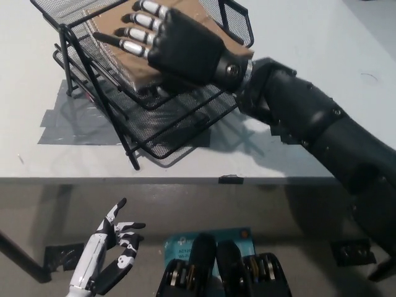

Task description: A person hands a notebook to the robot and the robot grabs it with its right hand and places it in the file tray kept in the centre of the desk infront of it.

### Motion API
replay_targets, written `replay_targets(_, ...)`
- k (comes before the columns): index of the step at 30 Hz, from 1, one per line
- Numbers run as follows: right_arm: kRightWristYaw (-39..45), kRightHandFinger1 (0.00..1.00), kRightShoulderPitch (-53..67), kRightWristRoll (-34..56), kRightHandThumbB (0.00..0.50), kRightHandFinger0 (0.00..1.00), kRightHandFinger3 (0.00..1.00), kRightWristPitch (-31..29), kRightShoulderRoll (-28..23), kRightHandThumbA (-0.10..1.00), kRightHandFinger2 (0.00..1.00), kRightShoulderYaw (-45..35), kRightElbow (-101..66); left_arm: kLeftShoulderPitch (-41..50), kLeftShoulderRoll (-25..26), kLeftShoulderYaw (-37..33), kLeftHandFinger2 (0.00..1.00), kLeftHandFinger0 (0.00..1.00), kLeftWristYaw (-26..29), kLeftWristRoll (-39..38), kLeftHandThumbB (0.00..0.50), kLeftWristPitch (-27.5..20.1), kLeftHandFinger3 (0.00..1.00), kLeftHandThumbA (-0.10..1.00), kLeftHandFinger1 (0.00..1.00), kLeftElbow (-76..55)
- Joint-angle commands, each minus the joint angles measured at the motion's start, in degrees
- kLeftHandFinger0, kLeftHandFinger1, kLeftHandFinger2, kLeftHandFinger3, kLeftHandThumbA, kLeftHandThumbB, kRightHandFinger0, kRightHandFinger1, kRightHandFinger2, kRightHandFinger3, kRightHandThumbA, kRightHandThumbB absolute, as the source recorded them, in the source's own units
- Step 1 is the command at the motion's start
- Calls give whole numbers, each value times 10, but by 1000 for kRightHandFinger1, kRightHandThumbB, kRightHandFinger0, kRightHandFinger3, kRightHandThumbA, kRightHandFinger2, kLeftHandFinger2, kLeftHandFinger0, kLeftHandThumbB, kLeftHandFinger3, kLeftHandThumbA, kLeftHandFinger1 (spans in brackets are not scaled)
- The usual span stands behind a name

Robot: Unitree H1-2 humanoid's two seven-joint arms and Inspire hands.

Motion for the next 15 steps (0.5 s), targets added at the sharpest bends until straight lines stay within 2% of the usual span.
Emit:
replay_targets(1,575,1000,8,273,500,1000,1000,152,-49,890,1000,-109,-173,-9,10,1,672,434,0,6,235,-18,1000,549,550,-15)
replay_targets(2,611,1000,13,295,500,1000,1000,168,-59,849,1000,-116,-190,-8,10,1,663,430,-1,3,243,-15,1000,540,541,-16)
replay_targets(8,730,1000,12,352,500,1000,1000,219,-104,795,1000,-132,-252,-7,10,1,656,421,1,4,239,-17,1000,528,532,-14)
replay_targets(12,802,1000,5,379,500,1000,1000,252,-141,847,1000,-133,-306,-8,8,0,654,427,-1,1,245,-14,1000,509,532,-15)
replay_targets(15,863,1000,0,421,500,1000,1000,298,-176,785,1000,-132,-369,-11,8,1,650,430,0,2,238,-17,1000,501,532,-11)
